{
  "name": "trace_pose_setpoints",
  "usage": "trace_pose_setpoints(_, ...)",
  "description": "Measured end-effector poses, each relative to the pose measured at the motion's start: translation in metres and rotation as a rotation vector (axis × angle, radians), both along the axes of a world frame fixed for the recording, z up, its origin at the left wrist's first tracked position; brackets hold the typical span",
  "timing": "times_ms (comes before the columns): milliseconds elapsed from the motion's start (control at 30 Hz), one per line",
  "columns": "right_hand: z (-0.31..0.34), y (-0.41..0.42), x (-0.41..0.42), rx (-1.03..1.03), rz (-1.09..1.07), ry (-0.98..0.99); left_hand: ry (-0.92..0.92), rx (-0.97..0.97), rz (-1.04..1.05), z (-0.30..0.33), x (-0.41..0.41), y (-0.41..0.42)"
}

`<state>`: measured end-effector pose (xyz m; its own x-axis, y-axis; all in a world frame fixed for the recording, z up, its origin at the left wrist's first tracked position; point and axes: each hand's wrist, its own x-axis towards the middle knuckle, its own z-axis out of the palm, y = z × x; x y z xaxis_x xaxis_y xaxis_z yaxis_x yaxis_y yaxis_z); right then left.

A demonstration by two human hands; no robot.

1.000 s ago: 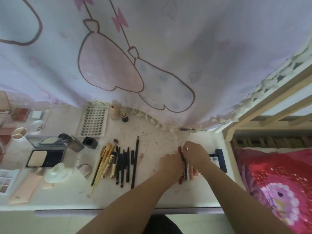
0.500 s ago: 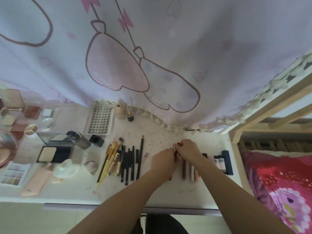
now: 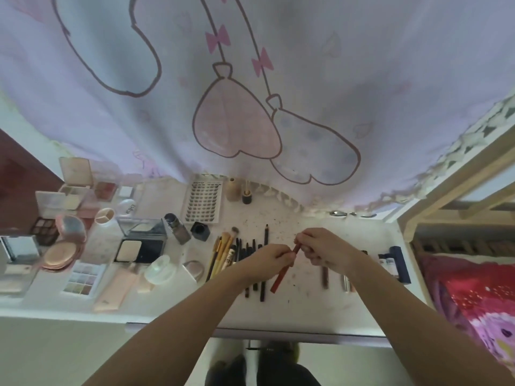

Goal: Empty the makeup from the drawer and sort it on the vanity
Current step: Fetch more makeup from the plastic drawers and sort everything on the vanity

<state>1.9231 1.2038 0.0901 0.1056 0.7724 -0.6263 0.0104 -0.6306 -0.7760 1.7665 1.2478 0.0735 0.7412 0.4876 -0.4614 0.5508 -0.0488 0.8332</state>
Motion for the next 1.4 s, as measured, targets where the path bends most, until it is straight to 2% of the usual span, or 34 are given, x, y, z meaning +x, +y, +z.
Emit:
trace_pose_setpoints(100,-0.004,0.001,-0.005,-0.029,-0.066,0.011,0.008,-0.08,-0.016,0.008,-0.007,0.003)
trace_pose_setpoints(200,-0.002,0.001,0.029,-0.005,-0.449,-0.019,0.122,-0.111,-0.23,-0.001,-0.025,-0.007)
trace_pose_setpoints(267,0.004,-0.004,0.059,0.082,-0.583,0.003,0.153,-0.127,-0.125,-0.017,-0.042,-0.017)
trace_pose_setpoints(333,0.009,-0.01,0.063,0.095,-0.469,-0.097,0.167,-0.069,0.018,-0.03,-0.047,-0.019)
trace_pose_setpoints(467,-0.012,-0.005,0.011,-0.071,-0.181,-0.236,0.251,0.116,0.074,-0.039,-0.017,-0.011)
trace_pose_setpoints(567,-0.038,-0.006,-0.014,-0.206,-0.124,-0.222,0.326,0.25,0.094,-0.045,0.006,-0.003)
trace_pose_setpoints(633,-0.049,-0.006,-0.017,-0.267,-0.103,-0.285,0.402,0.357,0.083,-0.05,0.018,0.003)
trace_pose_setpoints(833,-0.06,0.001,-0.016,-0.195,0.187,-0.802,0.636,0.701,-0.007,-0.059,0.041,0.014)
trace_pose_setpoints(967,-0.07,0.009,-0.023,-0.203,0.337,-0.942,0.695,0.754,-0.064,-0.063,0.043,0.022)
trace_pose_setpoints(1200,-0.083,0.018,-0.034,-0.208,0.46,-1.013,0.707,0.769,-0.059,-0.067,0.037,0.031)
trace_pose_setpoints(1300,-0.077,0.021,-0.029,-0.147,0.407,-0.99,0.684,0.766,-0.054,-0.065,0.035,0.034)
trace_pose_setpoints(1400,-0.066,0.025,0.0,-0.029,0.237,-1.03,0.593,0.779,0.01,-0.059,0.039,0.033)
